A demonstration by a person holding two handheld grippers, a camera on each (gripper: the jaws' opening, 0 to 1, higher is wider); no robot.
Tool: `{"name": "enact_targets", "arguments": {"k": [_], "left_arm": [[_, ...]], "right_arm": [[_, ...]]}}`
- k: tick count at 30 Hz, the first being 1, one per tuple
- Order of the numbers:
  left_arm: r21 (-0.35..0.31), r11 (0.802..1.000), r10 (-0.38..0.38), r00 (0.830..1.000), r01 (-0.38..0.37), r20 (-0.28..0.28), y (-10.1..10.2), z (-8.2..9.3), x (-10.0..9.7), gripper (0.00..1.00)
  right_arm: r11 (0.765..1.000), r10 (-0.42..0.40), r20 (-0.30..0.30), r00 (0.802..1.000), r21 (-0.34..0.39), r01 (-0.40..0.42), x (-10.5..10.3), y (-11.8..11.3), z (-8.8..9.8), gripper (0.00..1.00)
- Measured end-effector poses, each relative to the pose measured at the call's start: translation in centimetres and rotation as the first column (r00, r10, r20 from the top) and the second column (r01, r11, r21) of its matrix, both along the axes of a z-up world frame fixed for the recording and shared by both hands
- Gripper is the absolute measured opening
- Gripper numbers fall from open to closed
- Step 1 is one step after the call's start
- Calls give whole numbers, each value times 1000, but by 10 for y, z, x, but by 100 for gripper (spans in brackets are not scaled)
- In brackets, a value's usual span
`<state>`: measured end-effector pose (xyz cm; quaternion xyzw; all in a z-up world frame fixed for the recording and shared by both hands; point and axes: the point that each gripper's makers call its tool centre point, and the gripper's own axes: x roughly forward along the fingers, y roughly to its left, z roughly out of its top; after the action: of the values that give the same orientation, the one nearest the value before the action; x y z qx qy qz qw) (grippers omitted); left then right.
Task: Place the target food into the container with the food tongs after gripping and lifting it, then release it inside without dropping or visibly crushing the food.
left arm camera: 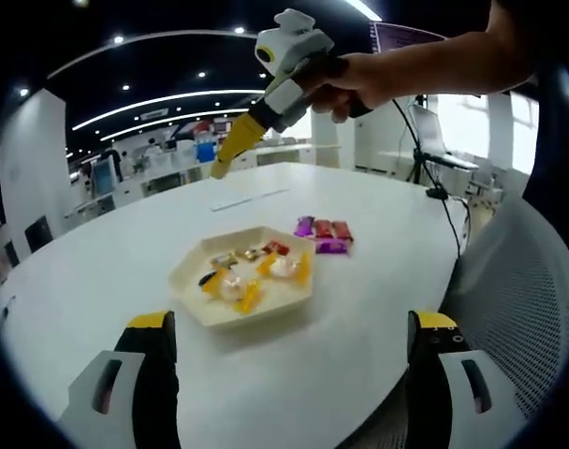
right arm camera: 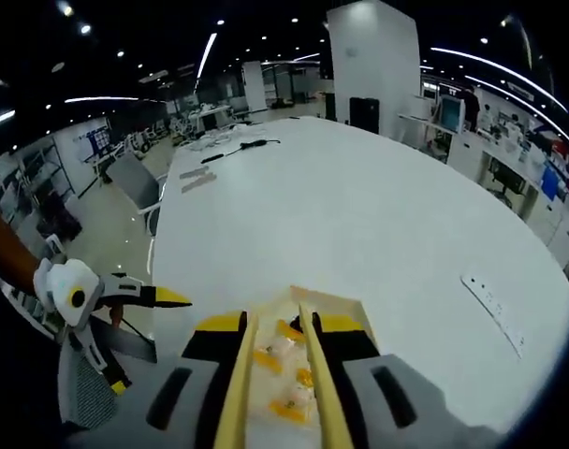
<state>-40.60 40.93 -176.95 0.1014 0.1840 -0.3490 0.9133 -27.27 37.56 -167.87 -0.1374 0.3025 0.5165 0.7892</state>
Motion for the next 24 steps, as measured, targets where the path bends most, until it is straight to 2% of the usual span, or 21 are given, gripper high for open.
{"name": "enact_targets", "arguments": {"k": [6,8,9,10,11,12,13,14,15,17,21,22,24], "left_arm": [[32,999,-1,1000,1,7,-1,-1,1,99],[31,1000,-2,1000,1,8,-1,0,1,99],[10,1000,-9,999,9,-32,-3,1,-1,99],[-59,998,-23,998,20,-55,-9,5,-4,99],[-96,995,-30,997,23,-71,-11,8,-5,99],[-69,998,-17,997,12,-70,-5,8,-4,99],[-77,997,-18,998,13,-68,-5,10,-4,99],[-123,992,-21,997,12,-70,-9,16,-4,99],[-143,990,-19,996,7,-84,-10,18,-5,99],[-105,994,-15,997,7,-70,-9,21,-2,99],[-107,994,-11,998,5,-63,-15,26,1,99],[-106,994,-11,998,4,-63,-17,25,1,99],[-65,998,-24,998,20,-52,-19,16,-4,99]], "right_arm": [[999,2,-2,1000,36,-2,-2,-15,8,27],[1000,-6,25,1000,30,5,0,-22,10,27],[1000,-5,24,1000,28,4,-1,-25,10,27],[1000,-11,23,1000,25,11,1,-29,10,27],[1000,-11,23,1000,26,11,1,-31,11,27],[1000,-5,27,1000,30,4,0,-33,12,27],[1000,-3,26,1000,29,3,0,-34,12,27],[1000,0,29,1000,25,-1,-1,-36,13,27],[1000,3,38,999,23,-4,-1,-37,14,27],[1000,1,54,999,16,-2,1,-42,16,27],[1000,-4,75,997,21,3,5,-50,21,27],[1000,-4,81,997,22,2,5,-52,23,27],[1000,-4,73,997,28,2,3,-55,27,27]]}}
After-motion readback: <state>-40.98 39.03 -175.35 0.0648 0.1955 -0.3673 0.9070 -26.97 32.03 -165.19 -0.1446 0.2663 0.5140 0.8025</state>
